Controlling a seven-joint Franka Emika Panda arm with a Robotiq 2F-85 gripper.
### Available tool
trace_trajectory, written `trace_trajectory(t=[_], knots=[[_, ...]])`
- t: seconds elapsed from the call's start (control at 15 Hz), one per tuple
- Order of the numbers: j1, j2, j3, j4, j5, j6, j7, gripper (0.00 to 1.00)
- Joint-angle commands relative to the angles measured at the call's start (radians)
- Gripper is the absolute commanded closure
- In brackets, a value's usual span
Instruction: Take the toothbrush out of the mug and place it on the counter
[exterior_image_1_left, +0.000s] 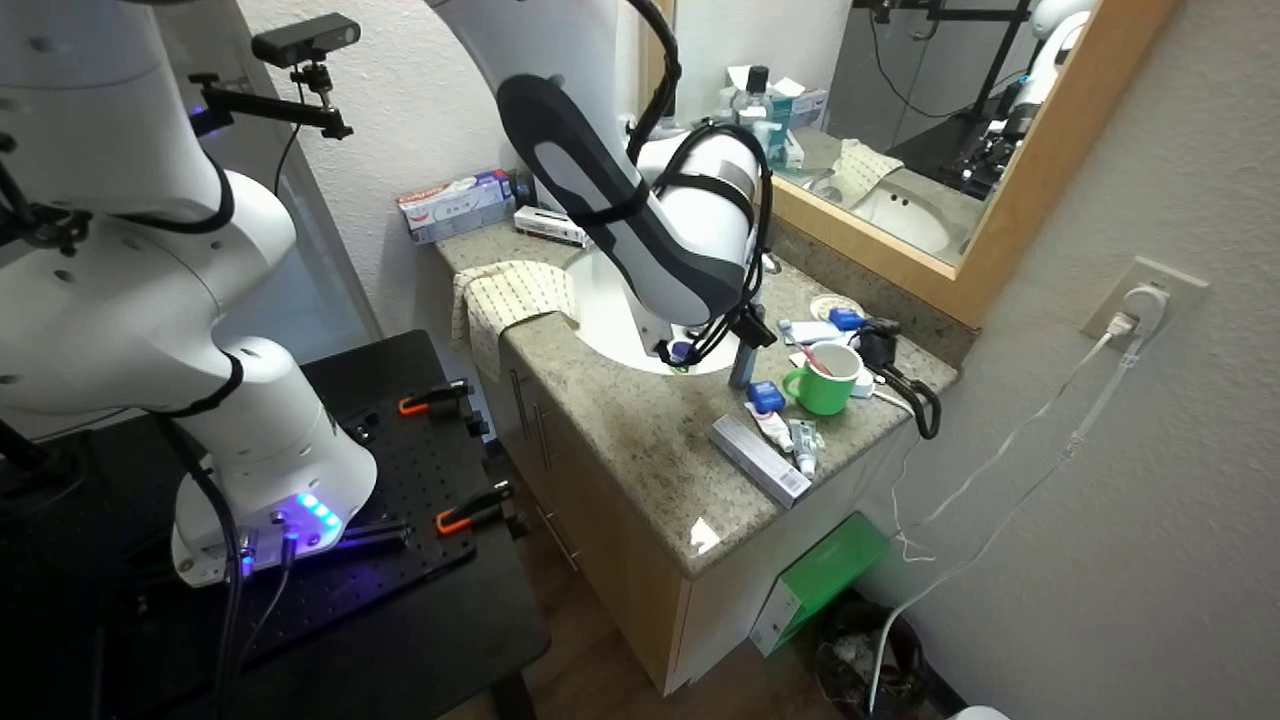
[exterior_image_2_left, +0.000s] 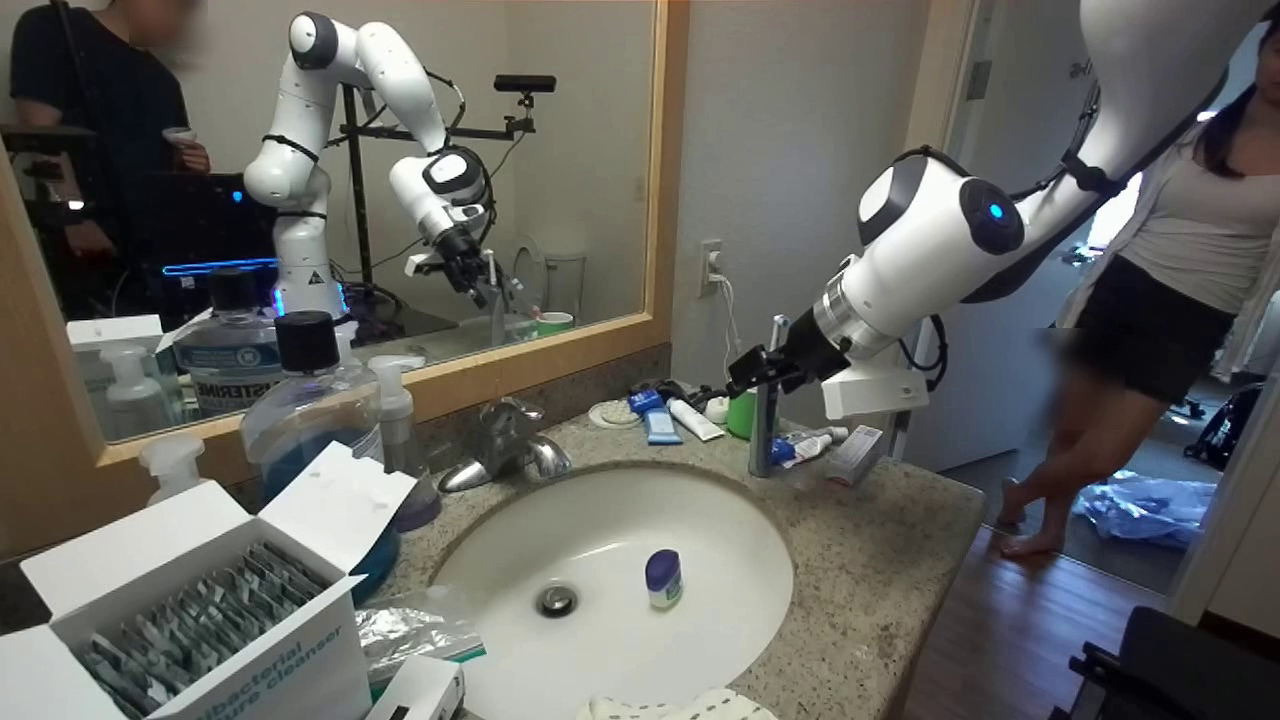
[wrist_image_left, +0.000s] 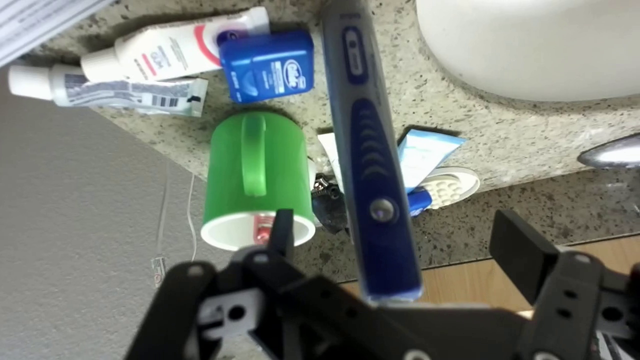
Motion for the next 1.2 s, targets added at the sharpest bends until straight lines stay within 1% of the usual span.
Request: trace_trajectory(t=[0.0,0.2,0.53,0.8,1.13], knots=[[-0.079,-0.036,0.086,-0.029,0.000,-0.003,-0.017,0.00],[-0.147,-0.055,0.161,-0.043,0.000,0.001,-0.028,0.00],[-0.297,-0.095,0.302,-0.072,0.000,-0.003,-0.020,0.00],[-0.416,-0.130,0.402,-0.081,0.000,0.007,-0.007,0.00],[-0.569,-0.150,0.563,-0.066,0.000,0.019,-0.008,0.00]])
